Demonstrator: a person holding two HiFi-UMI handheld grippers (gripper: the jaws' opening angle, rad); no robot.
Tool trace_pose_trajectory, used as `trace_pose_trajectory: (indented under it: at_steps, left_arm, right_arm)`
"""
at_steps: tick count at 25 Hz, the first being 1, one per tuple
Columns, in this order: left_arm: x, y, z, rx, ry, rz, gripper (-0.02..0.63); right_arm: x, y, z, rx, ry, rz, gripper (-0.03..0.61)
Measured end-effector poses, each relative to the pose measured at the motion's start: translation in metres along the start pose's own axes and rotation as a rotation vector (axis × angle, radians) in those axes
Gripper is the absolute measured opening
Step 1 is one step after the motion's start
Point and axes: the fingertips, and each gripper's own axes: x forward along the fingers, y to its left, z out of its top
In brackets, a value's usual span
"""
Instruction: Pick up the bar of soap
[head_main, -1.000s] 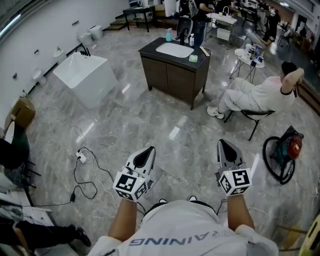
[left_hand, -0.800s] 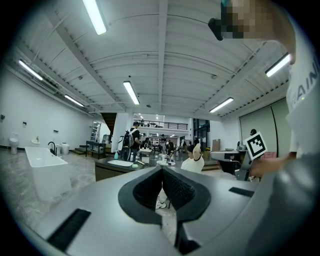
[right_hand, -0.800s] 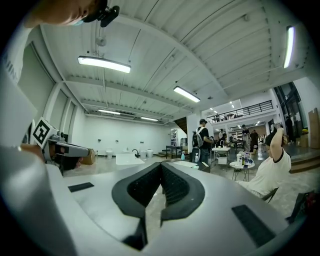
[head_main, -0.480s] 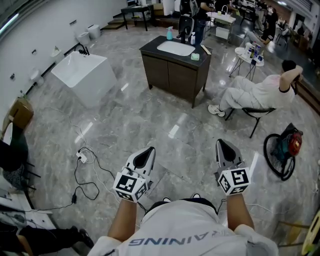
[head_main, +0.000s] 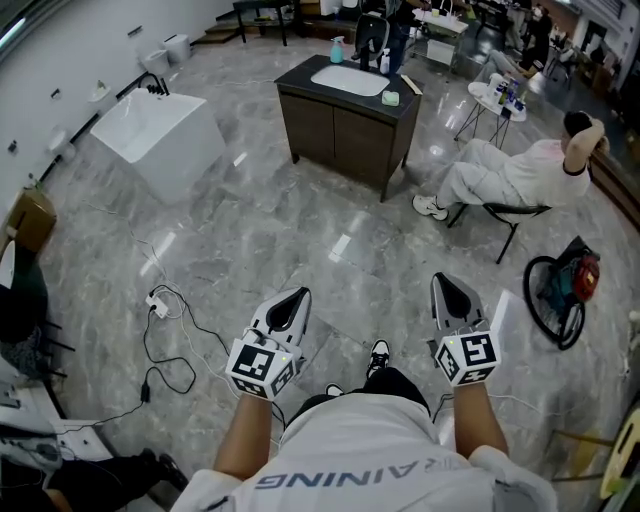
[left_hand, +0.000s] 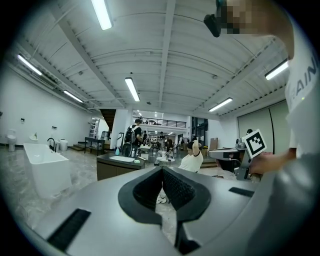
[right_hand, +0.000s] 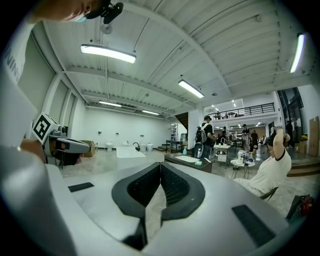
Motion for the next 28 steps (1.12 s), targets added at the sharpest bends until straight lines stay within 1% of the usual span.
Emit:
trace_pose_trajectory:
  at_steps: [3, 8, 13, 19, 22, 28]
  left_arm:
    - [0.005, 0.011, -0.002, -0.006, 0.004, 0.001, 0.003]
    - [0.023, 0.034, -0.001, -0.012, 0.001, 0.028, 0.003]
    - [0.051, 0.052, 0.008, -0.013, 0.002, 0.047, 0.003]
    - [0.101, 0.061, 0.02, 0.001, 0.008, 0.053, 0.003]
    - [0.127, 0.063, 0.029, -0.016, 0.004, 0.06, 0.003]
    - [0.187, 0.059, 0.038, -0.01, 0.011, 0.077, 0.003]
  right_arm:
    - [0.017, 0.003, -0.001, -0.001, 0.003, 0.01, 0.015]
    - [0.056, 0.001, -0.004, 0.002, 0.009, 0.043, 0.015]
    - [0.092, -0.012, 0.007, -0.001, -0.002, 0.074, 0.015]
    - [0.127, -0.05, 0.018, 0.016, -0.042, 0.077, 0.015]
    - [0.143, -0.073, 0.023, 0.026, -0.055, 0.089, 0.015]
    - [0.17, -0.131, 0.026, 0.037, -0.059, 0.096, 0.015]
